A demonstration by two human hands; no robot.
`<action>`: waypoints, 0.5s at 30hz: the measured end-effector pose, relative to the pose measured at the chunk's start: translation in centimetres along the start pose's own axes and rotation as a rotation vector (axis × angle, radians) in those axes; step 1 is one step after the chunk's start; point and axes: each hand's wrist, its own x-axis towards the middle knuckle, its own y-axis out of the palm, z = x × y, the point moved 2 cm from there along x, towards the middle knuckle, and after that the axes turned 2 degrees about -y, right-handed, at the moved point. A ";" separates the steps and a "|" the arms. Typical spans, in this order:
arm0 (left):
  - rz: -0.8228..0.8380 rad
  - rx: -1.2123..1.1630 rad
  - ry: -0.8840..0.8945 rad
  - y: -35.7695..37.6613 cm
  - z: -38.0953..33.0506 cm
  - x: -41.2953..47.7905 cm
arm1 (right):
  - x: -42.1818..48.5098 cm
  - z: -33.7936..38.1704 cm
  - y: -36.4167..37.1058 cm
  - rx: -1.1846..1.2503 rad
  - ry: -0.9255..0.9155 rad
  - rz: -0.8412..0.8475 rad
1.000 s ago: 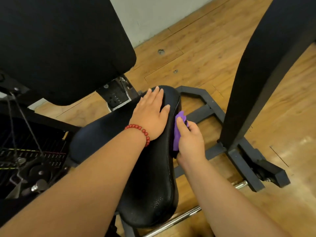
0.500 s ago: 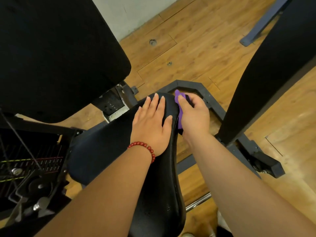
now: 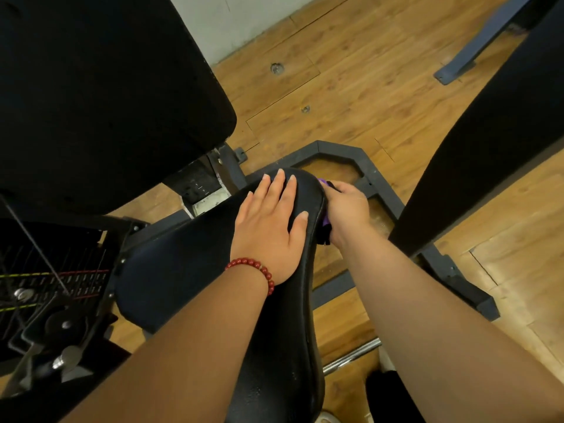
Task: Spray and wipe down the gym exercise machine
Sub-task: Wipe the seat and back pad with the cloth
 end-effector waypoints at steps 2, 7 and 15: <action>0.005 -0.013 0.002 -0.1 0.0 0.1 | 0.1 0.3 0.0 -0.028 0.004 0.006; 0.021 -0.014 -0.014 -0.2 0.1 0.1 | 0.3 2.1 -0.3 -0.219 -0.332 0.074; 0.009 -0.033 -0.018 -0.4 0.0 0.1 | 2.0 2.6 0.0 -0.238 -0.127 0.179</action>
